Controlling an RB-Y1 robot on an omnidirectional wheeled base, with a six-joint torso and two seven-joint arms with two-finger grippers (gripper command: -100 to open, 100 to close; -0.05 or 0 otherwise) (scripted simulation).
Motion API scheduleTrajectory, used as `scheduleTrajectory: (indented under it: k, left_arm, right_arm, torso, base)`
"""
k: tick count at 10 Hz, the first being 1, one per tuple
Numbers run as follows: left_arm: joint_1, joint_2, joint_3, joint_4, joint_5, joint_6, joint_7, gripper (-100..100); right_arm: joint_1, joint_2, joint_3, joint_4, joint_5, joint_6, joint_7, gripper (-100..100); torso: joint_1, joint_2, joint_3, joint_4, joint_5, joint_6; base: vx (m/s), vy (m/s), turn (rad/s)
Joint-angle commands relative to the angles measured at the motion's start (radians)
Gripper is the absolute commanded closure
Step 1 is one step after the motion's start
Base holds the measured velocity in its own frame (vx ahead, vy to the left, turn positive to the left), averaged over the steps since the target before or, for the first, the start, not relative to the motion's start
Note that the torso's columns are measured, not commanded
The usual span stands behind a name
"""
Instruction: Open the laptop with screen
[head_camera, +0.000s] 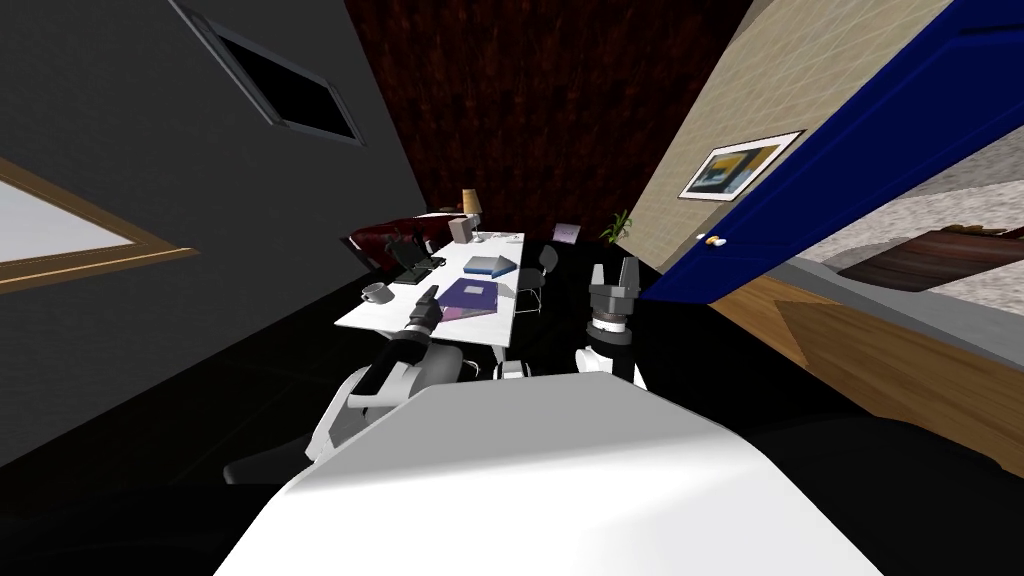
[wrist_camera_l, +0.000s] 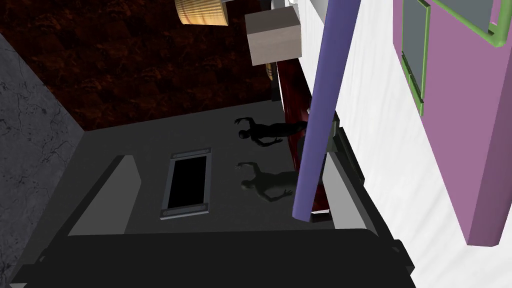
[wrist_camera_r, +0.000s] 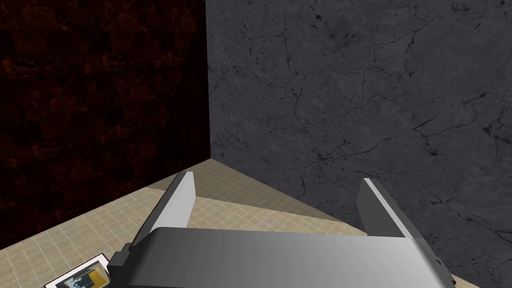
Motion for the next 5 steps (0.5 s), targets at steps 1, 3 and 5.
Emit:
scheduleTrajectory:
  k: [1,3,5]
  left_arm:
    - [0.036,0.014,0.003,-0.08,0.004,0.04,0.011,-100]
    - [0.05,0.02,0.005,-0.111,0.006,0.055,0.015,-100]
    - [0.079,0.033,0.008,-0.172,0.01,0.085,0.024,-100]
  right_arm:
    - [0.0,0.0,0.0,0.0,0.0,0.0,0.0,0]
    - [0.0,0.0,0.0,0.0,0.0,0.0,0.0,0]
    - [0.0,0.0,0.0,0.0,0.0,0.0,0.0,0]
  torso:
    - [0.0,0.001,0.0,0.0,0.0,0.0]
    - [0.0,0.003,0.002,0.001,0.0,0.0]
    - [0.0,0.002,0.001,0.0,0.0,0.0]
  base:
    - [0.035,-0.011,0.026]
    - [0.025,-0.007,0.016]
    - [0.008,-0.003,0.008]
